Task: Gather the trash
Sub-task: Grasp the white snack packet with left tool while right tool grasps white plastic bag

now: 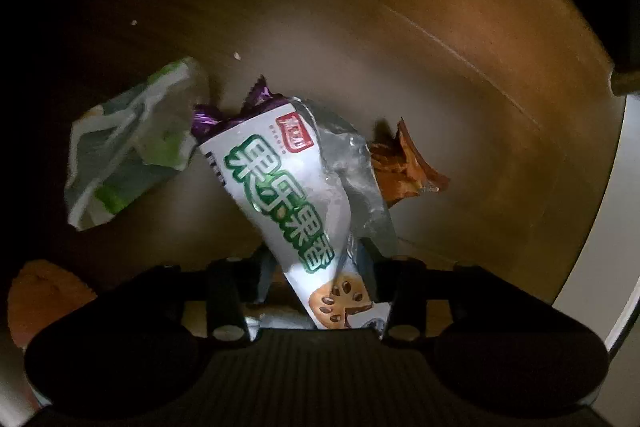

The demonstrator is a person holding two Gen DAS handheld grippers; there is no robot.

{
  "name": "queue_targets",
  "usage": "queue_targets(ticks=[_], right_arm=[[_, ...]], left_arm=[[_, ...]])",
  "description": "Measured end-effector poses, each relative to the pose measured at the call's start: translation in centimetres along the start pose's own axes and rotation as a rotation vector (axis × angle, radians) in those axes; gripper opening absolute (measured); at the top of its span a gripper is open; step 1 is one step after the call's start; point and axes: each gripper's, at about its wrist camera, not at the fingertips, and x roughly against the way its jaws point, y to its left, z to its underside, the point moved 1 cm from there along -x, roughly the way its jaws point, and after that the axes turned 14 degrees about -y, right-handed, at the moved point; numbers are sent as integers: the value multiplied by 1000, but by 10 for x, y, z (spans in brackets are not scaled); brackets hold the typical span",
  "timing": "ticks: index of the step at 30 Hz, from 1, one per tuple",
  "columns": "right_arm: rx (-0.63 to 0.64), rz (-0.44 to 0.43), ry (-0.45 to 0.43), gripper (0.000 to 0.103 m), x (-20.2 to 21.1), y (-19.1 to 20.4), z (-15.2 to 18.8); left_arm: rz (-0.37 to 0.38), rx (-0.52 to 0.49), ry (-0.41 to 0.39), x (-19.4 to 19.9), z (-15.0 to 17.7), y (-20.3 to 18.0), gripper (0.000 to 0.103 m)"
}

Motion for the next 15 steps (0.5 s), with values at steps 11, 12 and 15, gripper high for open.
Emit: queue_targets(ticks=[11,12,15], right_arm=[[-208,-35,-74,18,98,-3,2],[-232,-25,-80,18,108,-4,1],[-287,10,-105,18,140,-7,-5]], left_arm=[[3,-68,-59,63,-16,-3,32],[3,-66,-63,70,-15,0,32],[5,-78,-78,97,-18,-1,32]])
